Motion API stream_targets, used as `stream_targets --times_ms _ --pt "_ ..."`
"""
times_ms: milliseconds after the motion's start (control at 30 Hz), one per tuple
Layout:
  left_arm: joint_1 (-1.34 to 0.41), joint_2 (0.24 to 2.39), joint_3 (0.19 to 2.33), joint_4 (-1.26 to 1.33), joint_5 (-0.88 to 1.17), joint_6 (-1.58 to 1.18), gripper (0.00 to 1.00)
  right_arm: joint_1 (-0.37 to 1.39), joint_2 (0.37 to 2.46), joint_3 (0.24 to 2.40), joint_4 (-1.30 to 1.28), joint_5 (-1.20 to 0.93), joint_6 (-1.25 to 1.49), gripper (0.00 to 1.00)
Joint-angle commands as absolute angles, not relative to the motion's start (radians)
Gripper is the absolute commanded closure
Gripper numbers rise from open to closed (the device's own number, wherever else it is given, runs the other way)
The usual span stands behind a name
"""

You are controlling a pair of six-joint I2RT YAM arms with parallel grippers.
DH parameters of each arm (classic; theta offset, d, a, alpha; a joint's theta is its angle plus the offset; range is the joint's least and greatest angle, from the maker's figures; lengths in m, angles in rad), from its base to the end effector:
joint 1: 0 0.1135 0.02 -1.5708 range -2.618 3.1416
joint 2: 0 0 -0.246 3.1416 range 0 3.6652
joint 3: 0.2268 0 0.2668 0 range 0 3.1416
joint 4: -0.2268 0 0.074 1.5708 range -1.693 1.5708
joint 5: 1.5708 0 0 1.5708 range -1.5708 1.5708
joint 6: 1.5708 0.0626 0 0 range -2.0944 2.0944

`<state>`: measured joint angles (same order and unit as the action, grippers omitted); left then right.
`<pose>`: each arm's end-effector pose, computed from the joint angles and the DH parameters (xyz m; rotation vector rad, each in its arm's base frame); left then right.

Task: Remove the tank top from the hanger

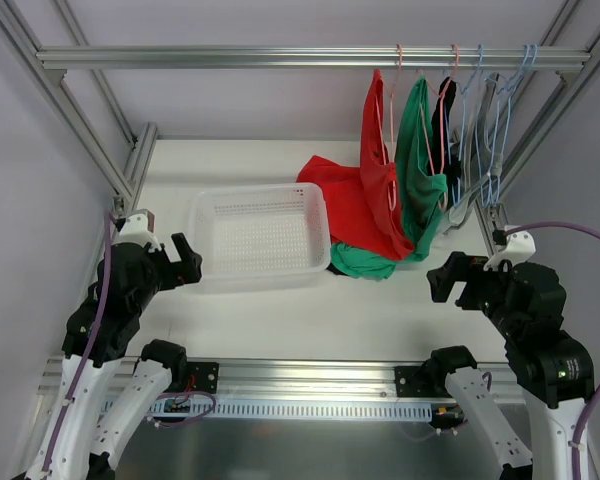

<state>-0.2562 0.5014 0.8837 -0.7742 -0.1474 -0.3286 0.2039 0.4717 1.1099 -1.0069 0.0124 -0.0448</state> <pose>0.1462 -0.0288 0.3325 -0.1679 1.9587 -0.2397 0.0994 0.0198 0.3791 -0.2325 1.9266 0.0937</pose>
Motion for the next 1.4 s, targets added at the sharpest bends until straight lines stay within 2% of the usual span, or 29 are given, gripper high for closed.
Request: stream_targets --times_ms 0,200,400,500,600,733,767,1000,1033,1067,1133,1167,1233,1300,1333,1367 --pt "-0.264 0.488 0.879 -0.749 -0.161 -0.336 0.01 0.207 0.465 1.103 -0.942 -0.04 -0.015 0.01" --pt "-0.264 0.488 0.877 -0.749 -0.158 -0.337 0.01 0.209 0.48 1.134 -0.879 -0.181 -0.017 0.0" --pt "-0.264 0.491 0.874 -0.746 -0.153 -0.339 0.01 0.209 0.721 1.354 -0.83 -0.339 -0.003 0.0" --pt "-0.264 0.492 0.871 -0.742 -0.146 -0.339 0.01 0.221 0.9 1.534 -0.873 -0.315 -0.017 0.01" --pt "-0.264 0.499 0.871 -0.742 -0.14 -0.337 0.01 0.297 1.064 1.708 -0.913 -0.206 -0.052 0.07" --pt "-0.265 0.509 0.871 -0.739 -0.129 -0.336 0.01 0.425 1.262 1.903 -0.934 0.053 -0.121 0.16" --pt "-0.264 0.512 0.87 -0.738 -0.127 -0.336 0.01 0.434 1.348 1.974 -0.931 0.083 -0.129 0.23" --pt "-0.264 0.506 0.868 -0.736 -0.124 -0.334 0.01 0.439 1.601 2.124 -0.881 0.265 -0.199 0.46" --pt "-0.264 0.503 0.868 -0.735 -0.123 -0.334 0.01 0.439 1.614 2.125 -0.87 0.261 -0.202 0.48" --pt "-0.265 0.505 0.867 -0.735 -0.121 -0.334 0.01 0.439 1.624 2.125 -0.859 0.253 -0.206 0.58" --pt "-0.265 0.511 0.865 -0.73 -0.118 -0.334 0.01 0.437 1.655 2.138 -0.847 0.256 -0.209 0.69" --pt "-0.265 0.52 0.867 -0.73 -0.117 -0.333 0.01 0.439 1.661 2.141 -0.847 0.259 -0.209 0.8" --pt "-0.265 0.538 0.868 -0.729 -0.115 -0.333 0.01 0.439 1.664 2.138 -0.838 0.276 -0.206 0.88" --pt "-0.265 0.549 0.868 -0.729 -0.106 -0.33 0.01 0.437 1.661 2.138 -0.83 0.285 -0.203 0.9" --pt "-0.265 0.552 0.868 -0.727 -0.103 -0.33 0.01 0.439 1.66 2.137 -0.828 0.293 -0.196 0.98" --pt "-0.265 0.558 0.868 -0.727 -0.103 -0.328 0.01 0.437 1.654 2.135 -0.827 0.296 -0.195 1.0"
